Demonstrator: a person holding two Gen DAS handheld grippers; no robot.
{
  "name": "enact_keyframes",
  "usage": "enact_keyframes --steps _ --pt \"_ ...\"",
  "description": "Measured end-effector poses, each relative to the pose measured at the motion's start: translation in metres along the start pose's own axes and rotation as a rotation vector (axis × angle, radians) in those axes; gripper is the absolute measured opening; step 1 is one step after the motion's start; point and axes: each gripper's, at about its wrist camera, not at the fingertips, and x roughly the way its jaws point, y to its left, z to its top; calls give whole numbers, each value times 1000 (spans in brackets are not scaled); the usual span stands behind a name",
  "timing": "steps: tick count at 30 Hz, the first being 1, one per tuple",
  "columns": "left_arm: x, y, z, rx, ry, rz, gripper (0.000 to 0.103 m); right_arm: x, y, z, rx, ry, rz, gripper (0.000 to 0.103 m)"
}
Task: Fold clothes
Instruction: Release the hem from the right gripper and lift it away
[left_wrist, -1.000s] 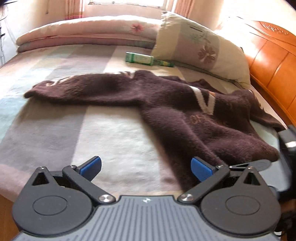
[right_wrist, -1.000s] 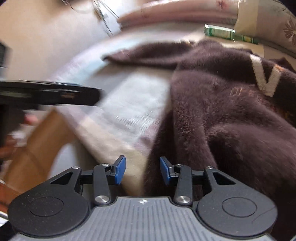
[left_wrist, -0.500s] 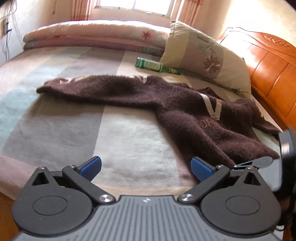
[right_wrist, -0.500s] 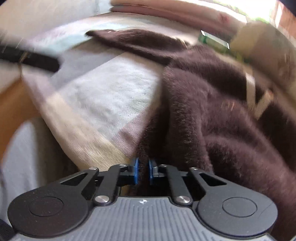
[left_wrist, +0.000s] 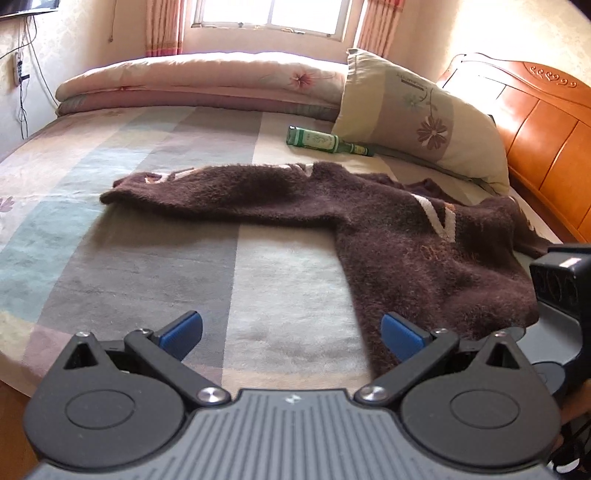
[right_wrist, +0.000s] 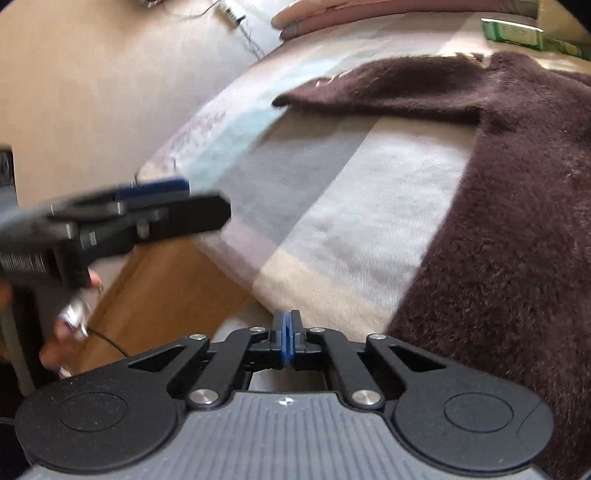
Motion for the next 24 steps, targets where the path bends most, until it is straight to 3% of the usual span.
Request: enact_keyframes --steps 6,8,10,12,17,20,22,24 --pt "17 -9 2 21 62 -25 102 -70 -42 -21 99 -88 -70 14" --pt "26 -19 5 37 80 -53 102 -107 -63 -30 149 -146 -109 21" --pt "36 -35 11 63 94 -105 102 -146 -84 -42 203 -205 -164 40" --pt "47 -56 17 97 107 -139 102 -185 -106 -58 270 -274 -244 48" --pt "74 -110 23 167 147 -218 102 -268 -162 -113 485 -447 -361 50" --pt "84 -145 18 202 181 -288 102 -298 -184 -150 583 -530 -405 56" --pt "89 -167 11 240 210 -339 102 -307 -197 -172 629 -557 -439 67" --pt "93 -187 2 290 237 -366 102 -311 -212 -191 670 -577 -429 70"
